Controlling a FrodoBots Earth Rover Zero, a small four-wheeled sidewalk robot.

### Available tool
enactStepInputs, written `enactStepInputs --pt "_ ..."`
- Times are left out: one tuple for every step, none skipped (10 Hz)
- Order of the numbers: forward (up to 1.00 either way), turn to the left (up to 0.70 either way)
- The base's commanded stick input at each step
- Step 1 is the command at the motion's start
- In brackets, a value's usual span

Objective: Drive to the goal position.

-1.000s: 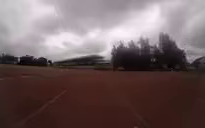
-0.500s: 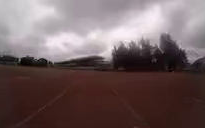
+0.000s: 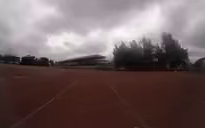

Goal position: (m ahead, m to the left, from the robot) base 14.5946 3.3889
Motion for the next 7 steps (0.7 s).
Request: enactStepInputs --pt "0.70 0.00" --pt "0.70 0.00" --pt "0.70 0.00" --pt "0.70 0.00" --pt "0.70 0.00" --pt "0.70 0.00" --pt "0.70 0.00"
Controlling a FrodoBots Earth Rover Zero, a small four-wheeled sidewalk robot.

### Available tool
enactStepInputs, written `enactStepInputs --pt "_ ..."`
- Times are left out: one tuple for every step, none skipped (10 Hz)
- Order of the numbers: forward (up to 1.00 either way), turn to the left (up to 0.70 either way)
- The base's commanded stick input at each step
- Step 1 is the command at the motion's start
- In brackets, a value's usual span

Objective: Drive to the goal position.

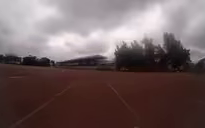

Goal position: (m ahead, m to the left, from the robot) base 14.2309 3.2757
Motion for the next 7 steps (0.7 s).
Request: enactStepInputs --pt "0.70 0.00" --pt "0.70 0.00" --pt "0.70 0.00" --pt "0.70 0.00" --pt "0.70 0.00" --pt "0.70 0.00" --pt "0.70 0.00"
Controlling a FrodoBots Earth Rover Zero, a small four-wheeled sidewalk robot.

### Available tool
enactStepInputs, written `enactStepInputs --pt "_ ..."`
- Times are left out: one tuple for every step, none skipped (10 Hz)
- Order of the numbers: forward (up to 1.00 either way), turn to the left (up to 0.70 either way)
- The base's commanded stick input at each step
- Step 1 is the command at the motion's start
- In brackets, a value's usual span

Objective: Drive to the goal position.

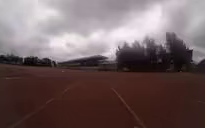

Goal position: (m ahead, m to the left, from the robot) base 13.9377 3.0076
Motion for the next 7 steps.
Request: enactStepInputs --pt "0.70 0.00" --pt "0.70 0.00" --pt "0.70 0.00" --pt "0.70 0.00" --pt "0.70 0.00" --pt "0.70 0.00" --pt "0.70 0.00"
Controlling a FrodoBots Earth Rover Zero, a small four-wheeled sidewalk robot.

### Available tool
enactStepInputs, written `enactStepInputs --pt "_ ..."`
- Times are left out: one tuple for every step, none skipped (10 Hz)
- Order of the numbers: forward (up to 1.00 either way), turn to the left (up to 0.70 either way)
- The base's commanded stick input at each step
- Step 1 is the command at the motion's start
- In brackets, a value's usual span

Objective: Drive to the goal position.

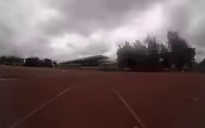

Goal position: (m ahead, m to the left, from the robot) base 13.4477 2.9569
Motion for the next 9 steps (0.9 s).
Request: enactStepInputs --pt "0.70 0.00" --pt "0.70 0.00" --pt "0.70 0.00" --pt "0.70 0.00" --pt "0.70 0.00" --pt "0.70 0.00" --pt "0.70 0.00" --pt "0.70 0.00" --pt "0.70 0.00"
